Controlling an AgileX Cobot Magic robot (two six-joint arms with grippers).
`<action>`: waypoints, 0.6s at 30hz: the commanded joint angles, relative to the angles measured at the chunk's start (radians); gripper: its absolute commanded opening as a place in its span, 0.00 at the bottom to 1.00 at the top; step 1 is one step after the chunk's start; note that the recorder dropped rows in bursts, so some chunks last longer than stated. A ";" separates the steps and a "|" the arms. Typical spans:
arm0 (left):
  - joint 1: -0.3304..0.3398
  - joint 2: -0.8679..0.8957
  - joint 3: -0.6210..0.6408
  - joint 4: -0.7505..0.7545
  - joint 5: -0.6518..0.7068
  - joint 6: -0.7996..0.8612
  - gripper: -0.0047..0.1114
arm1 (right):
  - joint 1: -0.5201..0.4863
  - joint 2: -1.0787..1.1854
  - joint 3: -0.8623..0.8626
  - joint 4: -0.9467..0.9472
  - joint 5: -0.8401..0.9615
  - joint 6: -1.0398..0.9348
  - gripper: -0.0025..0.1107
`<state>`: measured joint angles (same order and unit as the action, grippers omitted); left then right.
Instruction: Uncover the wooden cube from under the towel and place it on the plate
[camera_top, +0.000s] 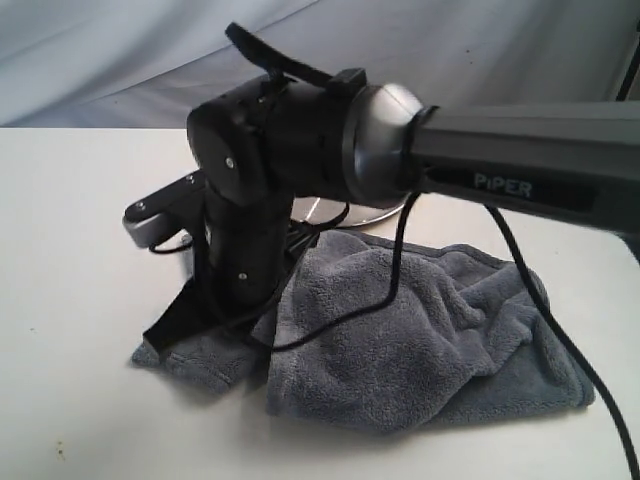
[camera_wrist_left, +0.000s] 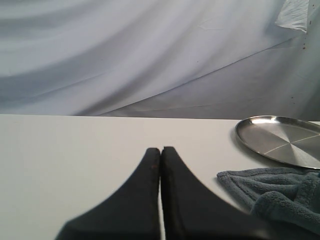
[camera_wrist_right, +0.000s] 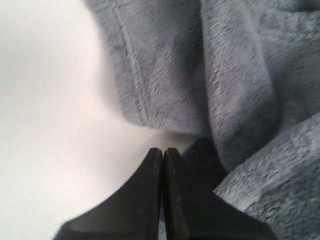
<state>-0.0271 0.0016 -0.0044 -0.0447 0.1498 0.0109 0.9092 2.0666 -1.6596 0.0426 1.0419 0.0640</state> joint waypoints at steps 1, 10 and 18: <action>-0.001 -0.002 0.004 0.001 -0.004 -0.001 0.05 | 0.041 -0.089 0.170 -0.006 -0.084 -0.004 0.02; -0.001 -0.002 0.004 0.001 -0.004 -0.001 0.05 | 0.017 -0.313 0.577 -0.010 -0.261 0.015 0.02; -0.001 -0.002 0.004 0.001 -0.004 -0.001 0.05 | -0.136 -0.519 0.809 -0.051 -0.278 0.026 0.02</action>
<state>-0.0271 0.0016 -0.0044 -0.0447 0.1498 0.0109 0.8269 1.6140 -0.9065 0.0151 0.7792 0.0827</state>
